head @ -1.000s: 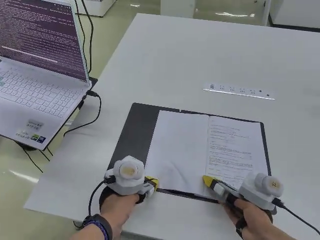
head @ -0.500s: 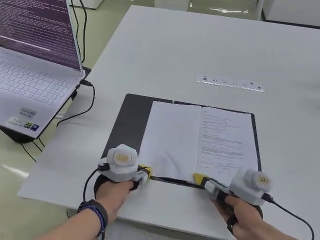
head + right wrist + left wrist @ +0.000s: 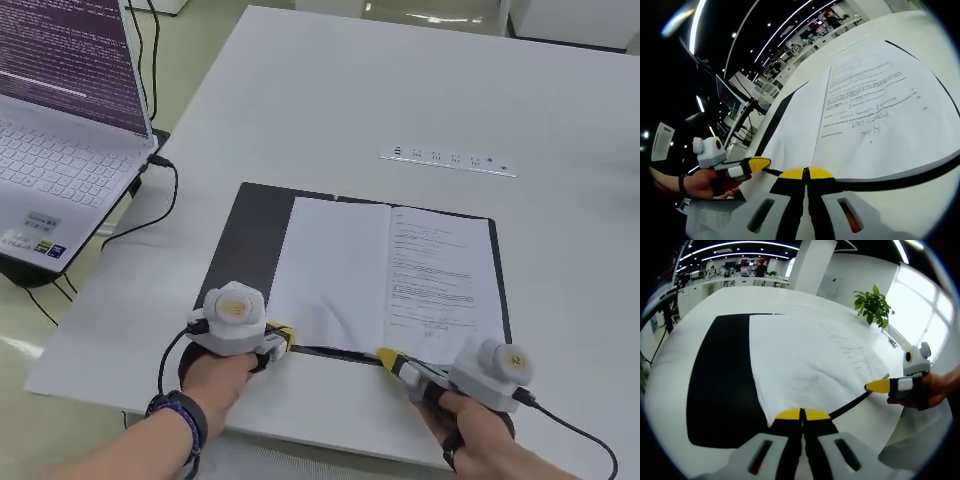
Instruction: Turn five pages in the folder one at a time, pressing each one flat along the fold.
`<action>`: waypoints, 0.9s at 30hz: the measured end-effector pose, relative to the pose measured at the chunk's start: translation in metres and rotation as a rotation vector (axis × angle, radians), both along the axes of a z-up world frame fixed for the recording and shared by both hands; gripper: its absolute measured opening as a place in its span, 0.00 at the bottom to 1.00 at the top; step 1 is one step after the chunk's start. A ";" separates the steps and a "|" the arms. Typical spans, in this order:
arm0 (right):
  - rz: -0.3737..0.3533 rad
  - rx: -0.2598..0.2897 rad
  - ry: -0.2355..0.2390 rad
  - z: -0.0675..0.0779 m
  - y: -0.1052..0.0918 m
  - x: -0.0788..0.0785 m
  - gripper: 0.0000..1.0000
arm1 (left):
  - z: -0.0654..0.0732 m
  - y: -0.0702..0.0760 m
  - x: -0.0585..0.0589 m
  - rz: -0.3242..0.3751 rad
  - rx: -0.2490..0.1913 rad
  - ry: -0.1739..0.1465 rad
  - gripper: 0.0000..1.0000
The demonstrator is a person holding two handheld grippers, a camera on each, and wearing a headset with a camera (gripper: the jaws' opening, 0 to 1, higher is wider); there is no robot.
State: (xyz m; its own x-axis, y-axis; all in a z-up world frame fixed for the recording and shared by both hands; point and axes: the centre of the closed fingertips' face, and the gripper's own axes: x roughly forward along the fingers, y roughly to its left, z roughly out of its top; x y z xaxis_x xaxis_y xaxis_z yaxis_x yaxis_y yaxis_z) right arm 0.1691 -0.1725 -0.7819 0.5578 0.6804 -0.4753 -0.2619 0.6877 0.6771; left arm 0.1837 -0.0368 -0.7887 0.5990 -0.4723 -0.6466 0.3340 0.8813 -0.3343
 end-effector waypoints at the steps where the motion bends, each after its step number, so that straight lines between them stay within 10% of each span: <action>1: 0.004 -0.001 0.003 0.000 0.000 0.000 0.00 | 0.000 0.000 0.000 0.007 -0.009 0.008 0.00; 11: 0.004 0.029 0.031 0.002 0.000 0.001 0.00 | 0.000 0.000 0.001 0.085 -0.069 0.093 0.00; 27: 0.006 0.058 -0.027 0.035 -0.010 0.014 0.13 | 0.025 -0.022 -0.006 -0.104 -0.025 0.033 0.28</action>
